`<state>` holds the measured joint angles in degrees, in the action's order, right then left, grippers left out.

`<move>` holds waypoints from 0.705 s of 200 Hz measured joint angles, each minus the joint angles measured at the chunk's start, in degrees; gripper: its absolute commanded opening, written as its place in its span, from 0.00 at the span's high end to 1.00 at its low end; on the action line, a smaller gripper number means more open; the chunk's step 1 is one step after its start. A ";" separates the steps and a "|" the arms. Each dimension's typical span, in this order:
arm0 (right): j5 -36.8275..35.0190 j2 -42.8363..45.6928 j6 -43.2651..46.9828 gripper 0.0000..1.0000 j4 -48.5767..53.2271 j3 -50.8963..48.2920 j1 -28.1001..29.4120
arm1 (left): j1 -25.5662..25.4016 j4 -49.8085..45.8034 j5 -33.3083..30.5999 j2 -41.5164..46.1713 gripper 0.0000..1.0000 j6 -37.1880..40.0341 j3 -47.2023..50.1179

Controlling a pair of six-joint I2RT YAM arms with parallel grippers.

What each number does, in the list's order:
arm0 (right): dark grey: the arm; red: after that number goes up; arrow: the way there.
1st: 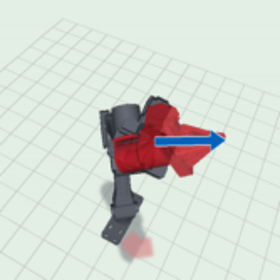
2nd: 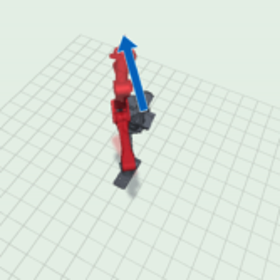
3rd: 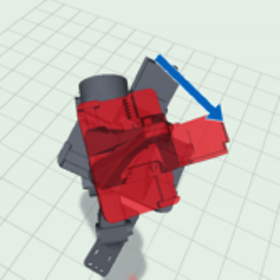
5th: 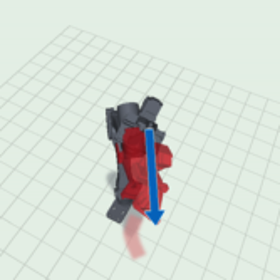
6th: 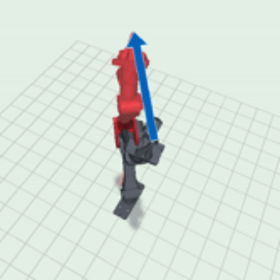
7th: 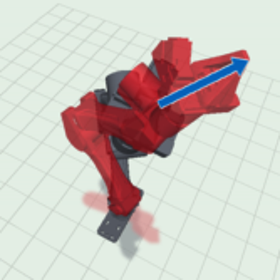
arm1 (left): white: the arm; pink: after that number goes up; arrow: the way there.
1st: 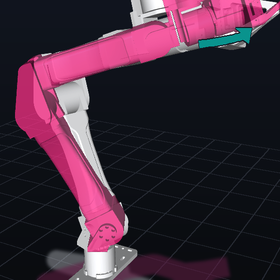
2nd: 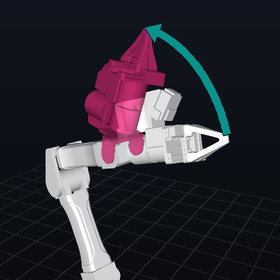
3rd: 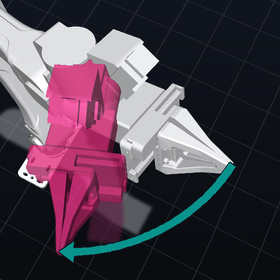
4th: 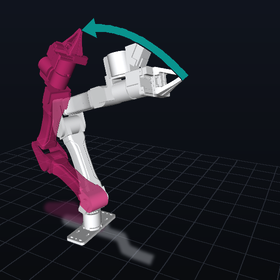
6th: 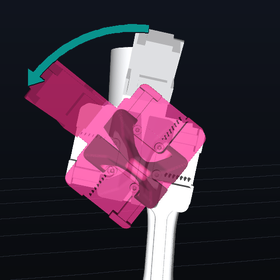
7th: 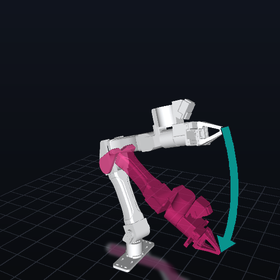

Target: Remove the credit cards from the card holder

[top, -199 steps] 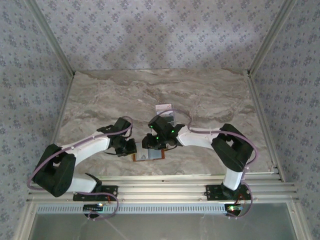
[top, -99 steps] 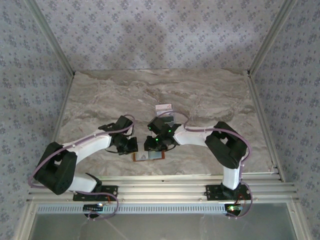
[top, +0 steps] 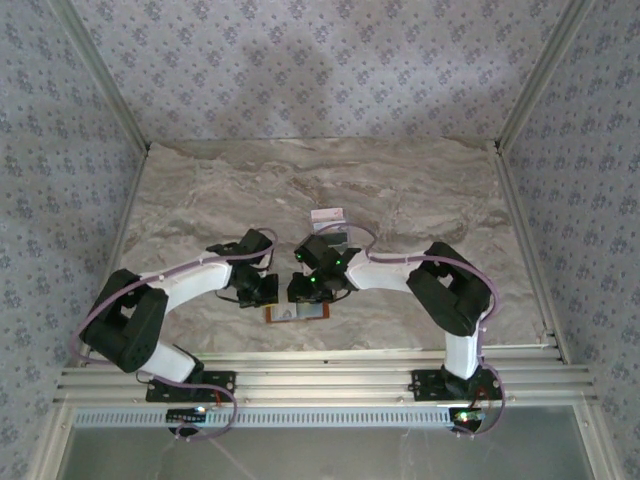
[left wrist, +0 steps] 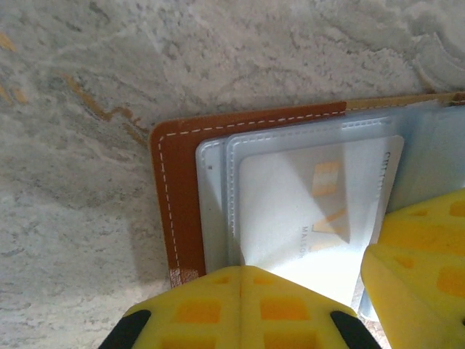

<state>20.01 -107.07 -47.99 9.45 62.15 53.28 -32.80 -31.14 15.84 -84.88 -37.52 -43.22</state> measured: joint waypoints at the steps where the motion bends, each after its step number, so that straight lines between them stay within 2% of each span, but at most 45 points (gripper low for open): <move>1: 0.00 0.00 -0.02 0.79 0.00 0.00 -0.02 | 0.00 0.00 0.00 0.00 0.95 0.00 0.00; 63: 4.02 0.11 -2.21 0.83 -7.78 -4.20 -1.53 | 0.00 0.04 0.04 -0.22 0.95 0.00 0.00; 141: 10.34 0.57 -9.90 0.88 -27.19 -13.35 -3.67 | 0.00 -0.35 -0.33 0.13 0.95 -0.04 0.02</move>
<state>30.35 -106.50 -57.89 -17.74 48.80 49.60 -32.80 -31.48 15.51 -84.75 -37.56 -43.20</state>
